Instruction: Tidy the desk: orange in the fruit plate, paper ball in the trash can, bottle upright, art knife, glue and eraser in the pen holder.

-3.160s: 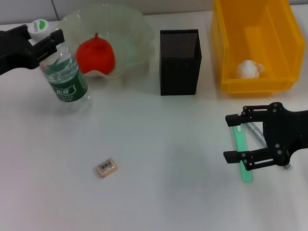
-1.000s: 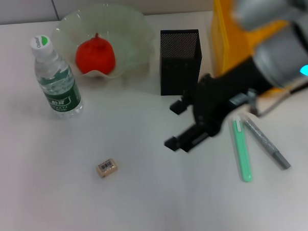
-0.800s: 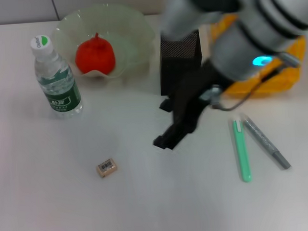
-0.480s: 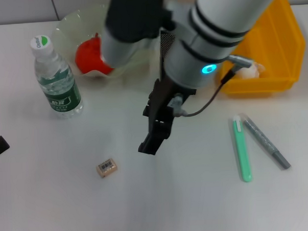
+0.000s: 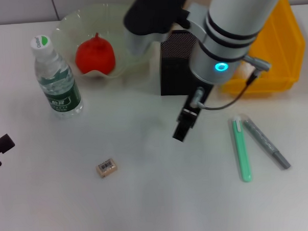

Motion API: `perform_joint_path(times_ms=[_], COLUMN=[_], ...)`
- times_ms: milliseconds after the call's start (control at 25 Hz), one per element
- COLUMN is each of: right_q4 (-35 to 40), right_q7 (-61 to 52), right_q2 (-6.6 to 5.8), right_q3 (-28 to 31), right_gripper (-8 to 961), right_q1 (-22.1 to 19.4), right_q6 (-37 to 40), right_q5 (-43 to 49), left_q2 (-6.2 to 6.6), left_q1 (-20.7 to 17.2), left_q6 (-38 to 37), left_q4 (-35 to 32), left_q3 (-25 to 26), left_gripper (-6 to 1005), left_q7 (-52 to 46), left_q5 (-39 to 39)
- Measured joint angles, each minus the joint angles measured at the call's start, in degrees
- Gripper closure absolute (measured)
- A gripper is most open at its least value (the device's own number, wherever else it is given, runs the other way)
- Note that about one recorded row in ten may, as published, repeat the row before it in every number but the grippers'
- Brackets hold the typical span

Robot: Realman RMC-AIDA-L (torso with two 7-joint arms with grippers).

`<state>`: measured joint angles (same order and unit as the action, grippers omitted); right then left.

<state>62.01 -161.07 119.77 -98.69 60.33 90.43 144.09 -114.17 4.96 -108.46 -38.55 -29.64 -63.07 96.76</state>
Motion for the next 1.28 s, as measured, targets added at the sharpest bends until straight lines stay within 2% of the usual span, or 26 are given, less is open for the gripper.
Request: perform_joint_path(times_ms=[200, 440, 800, 1280], right_q4=[-2.9, -2.0, -1.7, -2.6], right_q7=[-2.5, -7.2, -8.3, -7.6], right_q2=[-0.27, -0.33, -0.35, -0.6], right_q3=[4.3, 9.1, 13.5, 14.5], right_gripper=[140, 140, 139, 139], right_q1=[-2.5, -7.2, -10.8, -11.8], right_q6=[2.0, 4.0, 5.9, 3.1], right_q5=[2.8, 6.4, 9.9, 10.1], left_q2=[-0.01, 0.08, 0.26, -0.15], left_q1=[1.1, 1.5, 3.3, 4.2], left_q6=[0.4, 0.4, 0.4, 0.5], left_q4=[0.1, -0.1, 0.1, 0.1], left_q3=[-0.3, -0.3, -0.3, 0.0], left_gripper=[197, 197, 197, 198], left_q7=[0.3, 1.5, 2.9, 3.1], left_q5=[0.1, 1.0, 2.9, 2.9])
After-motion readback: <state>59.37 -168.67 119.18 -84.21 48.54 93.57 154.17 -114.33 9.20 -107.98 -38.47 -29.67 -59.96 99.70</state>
